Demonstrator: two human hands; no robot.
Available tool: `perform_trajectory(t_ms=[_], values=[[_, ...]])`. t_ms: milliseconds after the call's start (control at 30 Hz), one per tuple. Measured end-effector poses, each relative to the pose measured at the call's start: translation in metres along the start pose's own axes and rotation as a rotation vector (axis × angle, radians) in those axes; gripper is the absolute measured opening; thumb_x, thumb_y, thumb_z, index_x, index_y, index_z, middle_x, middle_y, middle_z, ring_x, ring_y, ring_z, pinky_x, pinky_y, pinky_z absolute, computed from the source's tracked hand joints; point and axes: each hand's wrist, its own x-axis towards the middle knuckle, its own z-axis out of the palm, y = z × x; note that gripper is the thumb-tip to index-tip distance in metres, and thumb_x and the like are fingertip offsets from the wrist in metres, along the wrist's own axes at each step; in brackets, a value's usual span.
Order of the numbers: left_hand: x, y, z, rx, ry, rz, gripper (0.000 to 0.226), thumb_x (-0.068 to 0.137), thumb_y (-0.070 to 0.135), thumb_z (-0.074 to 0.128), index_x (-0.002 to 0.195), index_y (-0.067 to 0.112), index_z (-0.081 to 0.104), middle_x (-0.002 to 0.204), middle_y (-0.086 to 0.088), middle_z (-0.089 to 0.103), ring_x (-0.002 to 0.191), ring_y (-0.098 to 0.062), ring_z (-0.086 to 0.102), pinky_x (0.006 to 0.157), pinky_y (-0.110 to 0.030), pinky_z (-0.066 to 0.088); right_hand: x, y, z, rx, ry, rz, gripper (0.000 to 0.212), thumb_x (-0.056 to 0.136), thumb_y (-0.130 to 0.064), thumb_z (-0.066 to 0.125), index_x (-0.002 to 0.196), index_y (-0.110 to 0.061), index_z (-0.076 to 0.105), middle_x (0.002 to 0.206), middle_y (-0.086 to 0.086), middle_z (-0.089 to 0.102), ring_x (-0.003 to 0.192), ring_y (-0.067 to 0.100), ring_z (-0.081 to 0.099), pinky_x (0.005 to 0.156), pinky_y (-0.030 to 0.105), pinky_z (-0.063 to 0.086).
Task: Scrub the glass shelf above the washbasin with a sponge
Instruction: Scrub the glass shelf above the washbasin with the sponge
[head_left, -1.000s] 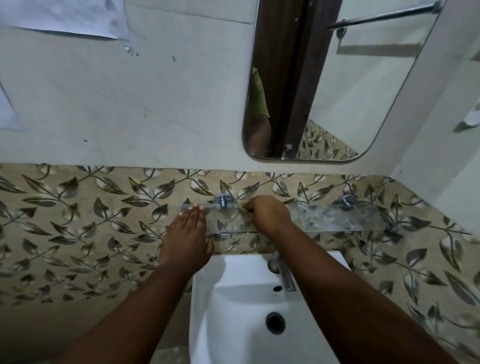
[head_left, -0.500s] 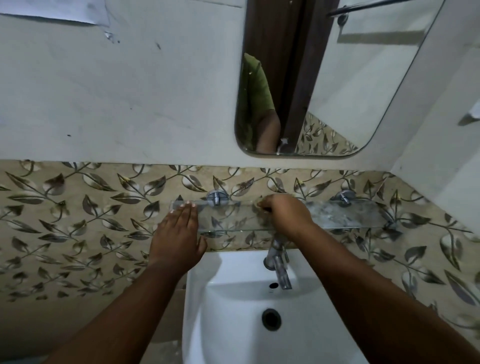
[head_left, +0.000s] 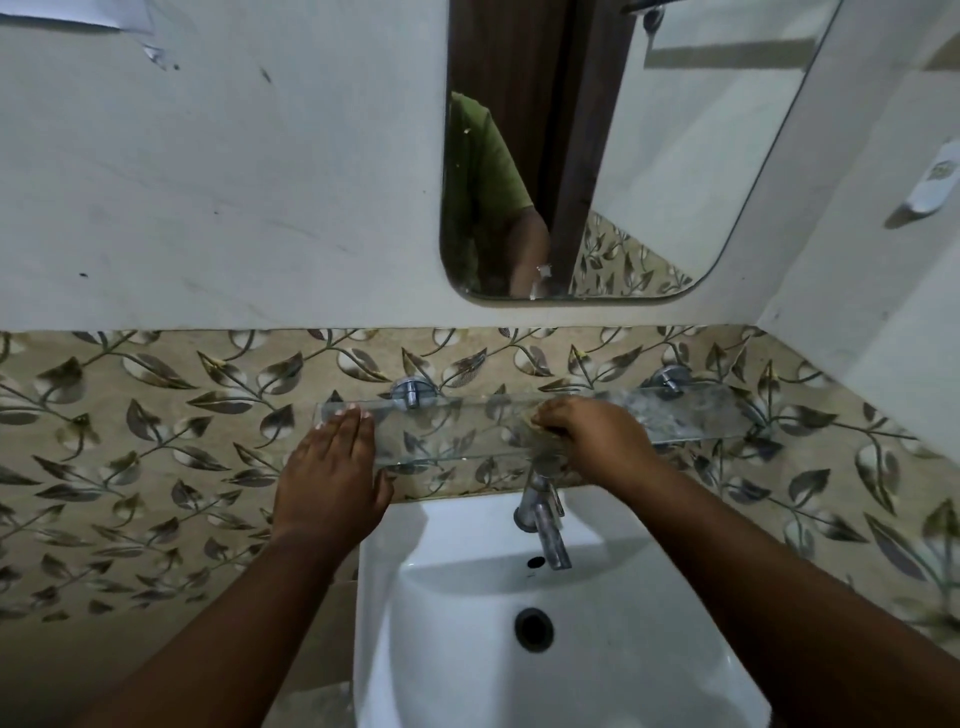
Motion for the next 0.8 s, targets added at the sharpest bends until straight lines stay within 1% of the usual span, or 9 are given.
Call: perform_trajectory(t_ms=[133,233,267,367,467,533,600,700,800], values=[[0.001,0.002,-0.003,0.000,0.007,-0.004,0.075,0.077,0.045,0.050,0.138,0.000,0.047,0.141,-0.022,0.051,0.131,-0.033,0.049,0.108,-0.045,0.036,0.024,-0.001,-0.006,-0.007,-0.009,0.064,0.037,0.086,-0.019,0.057,0.118,-0.033,0.070,0.110,-0.001,0.071,0.096,0.027,0.066,0.076,0.037,0.055],[0.000,0.003,-0.005,0.008,0.005,-0.003,0.075,0.078,0.045,0.050,0.138,0.000,0.046,0.141,-0.022,0.051,0.131,-0.033,0.049,0.108,-0.045,0.036,0.036,-0.023,0.001,0.022,0.007,0.075,0.032,0.086,-0.020,0.062,0.114,-0.033,0.070,0.105,-0.001,0.072,0.093,0.025,0.067,0.073,0.033,0.053],[0.000,0.003,-0.005,0.007,0.000,-0.004,0.076,0.078,0.046,0.049,0.139,0.001,0.045,0.142,-0.022,0.050,0.132,-0.033,0.048,0.109,-0.045,0.035,0.035,-0.030,0.005,0.026,0.017,0.048,0.035,0.086,-0.019,0.063,0.116,-0.034,0.069,0.106,-0.002,0.071,0.094,0.025,0.067,0.072,0.032,0.052],[0.000,0.002,-0.003,0.002,-0.009,0.001,0.075,0.081,0.047,0.046,0.141,0.002,0.043,0.144,-0.022,0.048,0.134,-0.033,0.046,0.110,-0.046,0.034,0.013,-0.036,0.010,0.050,0.028,-0.072,0.044,0.085,-0.011,0.054,0.121,-0.033,0.067,0.115,0.000,0.070,0.099,0.025,0.066,0.078,0.036,0.054],[0.001,0.001,-0.002,-0.005,-0.015,-0.002,0.075,0.081,0.046,0.044,0.141,0.001,0.043,0.145,-0.022,0.047,0.134,-0.034,0.045,0.110,-0.046,0.033,-0.012,-0.016,0.006,0.040,0.032,-0.102,0.035,0.090,-0.018,0.058,0.122,-0.030,0.067,0.122,-0.005,0.069,0.105,0.019,0.064,0.086,0.034,0.053],[0.001,0.001,-0.003,-0.008,-0.017,-0.005,0.075,0.081,0.046,0.045,0.141,0.001,0.043,0.145,-0.022,0.047,0.134,-0.034,0.045,0.110,-0.046,0.033,-0.023,0.008,0.001,0.025,0.032,-0.049,0.036,0.090,-0.015,0.063,0.123,-0.029,0.067,0.124,-0.007,0.068,0.107,0.017,0.063,0.090,0.030,0.050],[0.001,0.002,-0.004,-0.013,-0.019,-0.003,0.074,0.081,0.045,0.047,0.140,0.001,0.044,0.144,-0.023,0.047,0.133,-0.034,0.046,0.110,-0.046,0.034,-0.021,0.033,-0.004,0.013,0.024,0.044,0.041,0.088,-0.010,0.062,0.124,-0.029,0.067,0.124,-0.005,0.068,0.108,0.017,0.063,0.092,0.032,0.050],[0.000,0.002,-0.004,-0.016,-0.028,-0.012,0.074,0.081,0.044,0.047,0.140,0.001,0.044,0.144,-0.023,0.048,0.133,-0.034,0.046,0.110,-0.046,0.034,-0.001,0.050,-0.010,-0.025,-0.006,0.142,0.045,0.089,-0.008,0.057,0.127,-0.030,0.065,0.123,0.000,0.068,0.108,0.023,0.063,0.087,0.036,0.052],[0.000,0.002,-0.005,-0.019,-0.033,-0.021,0.074,0.080,0.044,0.046,0.140,0.001,0.044,0.144,-0.022,0.048,0.133,-0.034,0.046,0.110,-0.047,0.034,0.021,0.040,-0.006,-0.028,0.005,0.149,0.045,0.090,-0.011,0.056,0.126,-0.035,0.065,0.120,0.001,0.069,0.103,0.025,0.065,0.081,0.036,0.053]])
